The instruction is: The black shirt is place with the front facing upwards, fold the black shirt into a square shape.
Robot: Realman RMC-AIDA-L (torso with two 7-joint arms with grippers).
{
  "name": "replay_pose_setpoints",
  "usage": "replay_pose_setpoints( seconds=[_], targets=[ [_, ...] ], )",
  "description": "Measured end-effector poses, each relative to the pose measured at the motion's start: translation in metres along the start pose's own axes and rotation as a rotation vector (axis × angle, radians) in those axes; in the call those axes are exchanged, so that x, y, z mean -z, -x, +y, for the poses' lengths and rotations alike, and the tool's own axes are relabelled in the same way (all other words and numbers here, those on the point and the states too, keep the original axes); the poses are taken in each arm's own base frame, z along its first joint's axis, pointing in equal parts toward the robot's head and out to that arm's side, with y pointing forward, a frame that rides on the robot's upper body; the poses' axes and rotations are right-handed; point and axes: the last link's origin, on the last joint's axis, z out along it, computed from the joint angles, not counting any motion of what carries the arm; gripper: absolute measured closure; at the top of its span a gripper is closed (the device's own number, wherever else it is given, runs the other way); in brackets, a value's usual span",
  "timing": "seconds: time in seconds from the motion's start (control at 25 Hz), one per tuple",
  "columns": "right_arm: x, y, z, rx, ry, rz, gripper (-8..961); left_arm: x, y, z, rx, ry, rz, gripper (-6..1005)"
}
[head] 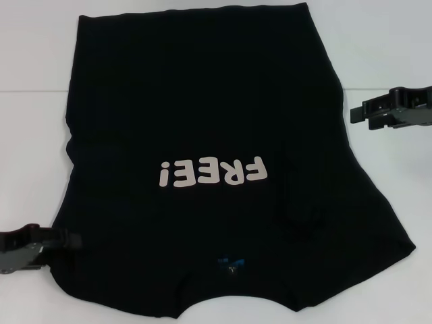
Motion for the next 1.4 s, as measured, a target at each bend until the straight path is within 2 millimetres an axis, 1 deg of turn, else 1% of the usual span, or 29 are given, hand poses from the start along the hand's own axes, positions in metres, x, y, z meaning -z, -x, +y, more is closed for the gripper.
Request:
replay_pose_setpoints(
  seconds=[0.16,0.44,0.68,0.88,1.0,1.08,1.16,1.2,1.24,1.4],
  targets=[
    [0.000,-0.001,-0.001,-0.003,-0.001,-0.001,403,0.000,0.000,-0.001,0.013,-0.005,0.001,422],
    [0.000,-0.002,-0.002,-0.007,-0.003,-0.002,402,0.007,-0.001,-0.005,0.039,0.005,0.044,428],
    [0.004,-0.001,-0.006,-0.023,0.000,-0.018,401,0.008,-0.001,-0.006,0.037,-0.001,0.044,618],
    [0.007,-0.001,-0.010,-0.045,0.001,-0.045,403,0.009,0.000,-0.006,0.004,0.004,0.041,872],
    [0.011,-0.002,-0.016,-0.040,-0.018,-0.046,404,0.008,0.000,-0.004,-0.021,0.015,0.043,947],
    [0.016,-0.005,-0.019,-0.014,-0.033,-0.005,404,0.008,-0.001,-0.001,-0.042,0.037,0.047,997],
    [0.021,-0.013,-0.022,-0.005,-0.041,0.056,403,0.007,-0.003,0.003,-0.060,0.058,0.050,997],
    [0.027,-0.023,-0.027,-0.013,-0.053,0.110,403,0.007,-0.004,0.005,-0.067,0.066,0.052,997],
    [0.027,-0.023,-0.027,-0.013,-0.053,0.110,403,0.007,-0.005,0.006,-0.072,0.070,0.054,997],
    [0.040,-0.045,-0.039,-0.041,-0.080,0.207,402,0.004,-0.010,0.010,-0.084,0.067,0.062,997]
  ],
)
